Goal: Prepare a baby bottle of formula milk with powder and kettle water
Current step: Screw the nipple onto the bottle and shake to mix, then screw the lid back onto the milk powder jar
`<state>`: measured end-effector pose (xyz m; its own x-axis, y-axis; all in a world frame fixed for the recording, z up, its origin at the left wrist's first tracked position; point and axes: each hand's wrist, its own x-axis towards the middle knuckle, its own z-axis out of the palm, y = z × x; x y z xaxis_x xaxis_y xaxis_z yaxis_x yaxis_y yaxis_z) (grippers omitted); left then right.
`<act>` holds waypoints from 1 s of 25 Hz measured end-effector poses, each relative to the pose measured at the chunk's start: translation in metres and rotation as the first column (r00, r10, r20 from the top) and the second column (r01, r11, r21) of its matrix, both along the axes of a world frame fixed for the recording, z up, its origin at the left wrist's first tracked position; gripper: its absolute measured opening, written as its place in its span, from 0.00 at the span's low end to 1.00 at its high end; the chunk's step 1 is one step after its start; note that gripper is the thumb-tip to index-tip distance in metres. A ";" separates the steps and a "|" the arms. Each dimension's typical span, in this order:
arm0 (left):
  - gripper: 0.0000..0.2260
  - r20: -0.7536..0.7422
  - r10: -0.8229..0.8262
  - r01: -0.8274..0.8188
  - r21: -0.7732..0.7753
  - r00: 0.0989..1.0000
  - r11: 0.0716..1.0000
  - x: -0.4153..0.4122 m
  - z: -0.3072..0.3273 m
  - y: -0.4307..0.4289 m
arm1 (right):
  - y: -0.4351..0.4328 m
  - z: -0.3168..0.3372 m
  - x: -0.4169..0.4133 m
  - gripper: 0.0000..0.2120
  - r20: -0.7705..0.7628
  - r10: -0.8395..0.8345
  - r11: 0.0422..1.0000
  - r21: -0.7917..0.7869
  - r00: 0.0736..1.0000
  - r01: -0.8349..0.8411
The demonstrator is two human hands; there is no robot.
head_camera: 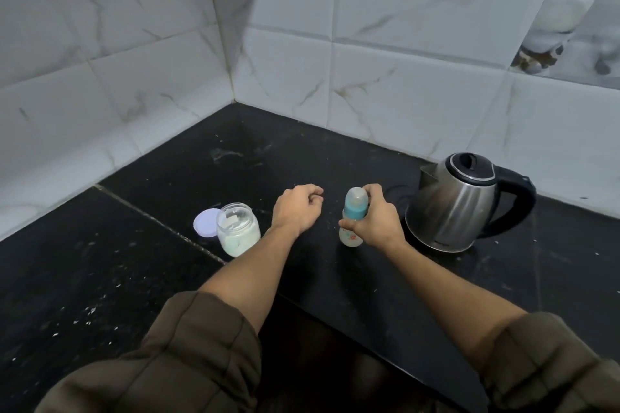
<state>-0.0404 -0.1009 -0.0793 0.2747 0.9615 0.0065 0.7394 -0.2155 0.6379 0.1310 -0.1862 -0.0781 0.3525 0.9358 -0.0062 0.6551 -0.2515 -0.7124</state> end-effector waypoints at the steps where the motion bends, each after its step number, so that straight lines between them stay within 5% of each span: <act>1: 0.14 -0.007 0.003 -0.003 0.000 1.000 1.000 0.000 -0.003 0.000 | -0.002 -0.004 -0.001 0.33 0.011 -0.001 1.000 -0.003 1.000 0.001; 11: 0.14 -0.033 0.046 -0.045 0.012 0.998 0.999 -0.009 -0.013 -0.001 | -0.018 -0.019 -0.001 0.35 0.059 -0.017 0.998 -0.062 0.998 0.020; 16: 0.14 -0.015 0.066 -0.064 0.067 0.998 0.996 -0.019 0.007 0.011 | -0.026 -0.005 0.006 0.48 0.069 -0.044 0.999 0.009 0.997 0.043; 21: 0.14 0.043 0.153 -0.158 0.148 0.987 0.976 -0.054 0.037 0.025 | 0.009 0.051 -0.009 0.19 0.079 -0.155 0.889 0.447 0.985 0.104; 25: 0.14 0.058 0.290 -0.295 0.216 0.955 0.931 -0.113 0.057 0.037 | 0.064 0.084 -0.066 0.08 0.079 0.057 0.937 0.341 0.995 -0.081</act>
